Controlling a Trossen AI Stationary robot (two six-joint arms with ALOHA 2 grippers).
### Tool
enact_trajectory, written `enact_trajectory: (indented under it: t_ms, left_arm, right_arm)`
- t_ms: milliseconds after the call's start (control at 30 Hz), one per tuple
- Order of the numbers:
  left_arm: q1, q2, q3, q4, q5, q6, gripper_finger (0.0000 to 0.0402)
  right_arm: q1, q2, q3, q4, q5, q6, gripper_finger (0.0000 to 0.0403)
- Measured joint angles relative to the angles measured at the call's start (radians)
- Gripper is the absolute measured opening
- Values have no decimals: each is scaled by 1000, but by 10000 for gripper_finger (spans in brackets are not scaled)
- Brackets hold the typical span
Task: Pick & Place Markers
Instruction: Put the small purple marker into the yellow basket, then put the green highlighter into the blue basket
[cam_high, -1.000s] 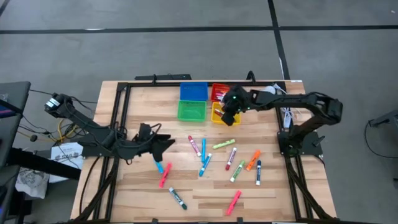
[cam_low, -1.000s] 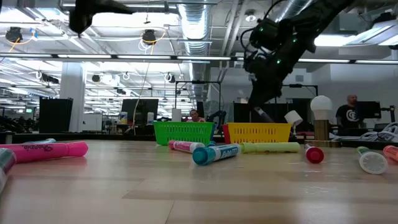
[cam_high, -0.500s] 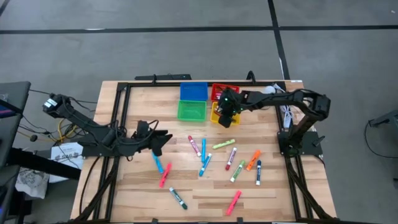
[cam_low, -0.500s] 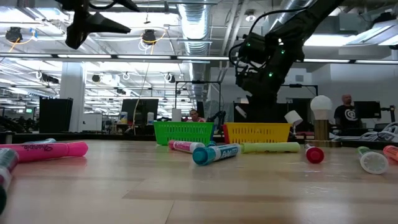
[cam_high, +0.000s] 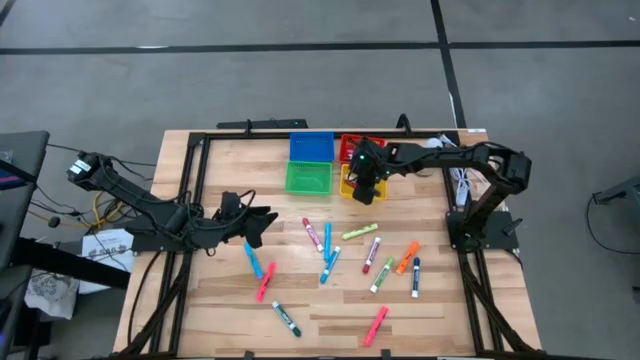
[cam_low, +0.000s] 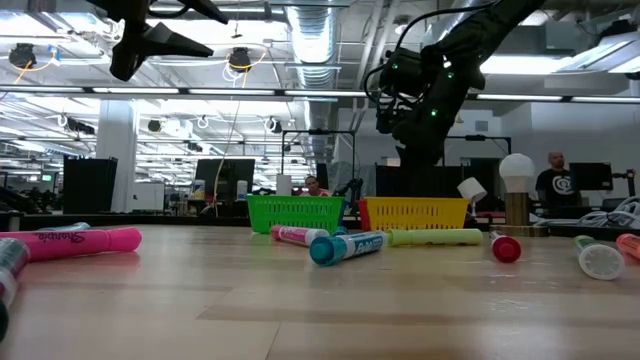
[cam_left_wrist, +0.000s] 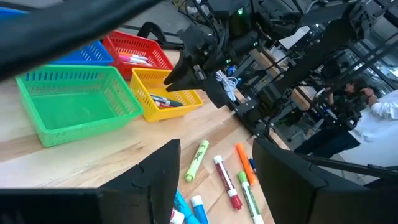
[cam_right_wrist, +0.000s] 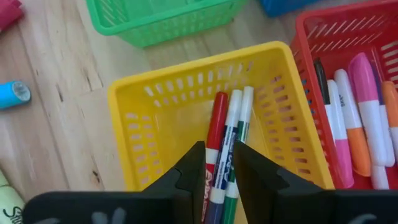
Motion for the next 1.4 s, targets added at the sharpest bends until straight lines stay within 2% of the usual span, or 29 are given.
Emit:
enact_trajectory:
  t_ms: [300,600,967,1400]
  left_arm:
    - [-1,0,0,0,7,3,200]
    - [-1,0,0,0,49,52,200]
    - [-1,0,0,0,49,97,200]
    - [-1,0,0,7,50,94,200]
  right_arm:
    - [8,-55,0,-32,-2,-18,77]
    - [74,-300,0,-74,-3,-34,77]
    - [278,-565,0,-215,-6,77,77]
    - [565,-679,0,-331,-2,243,77]
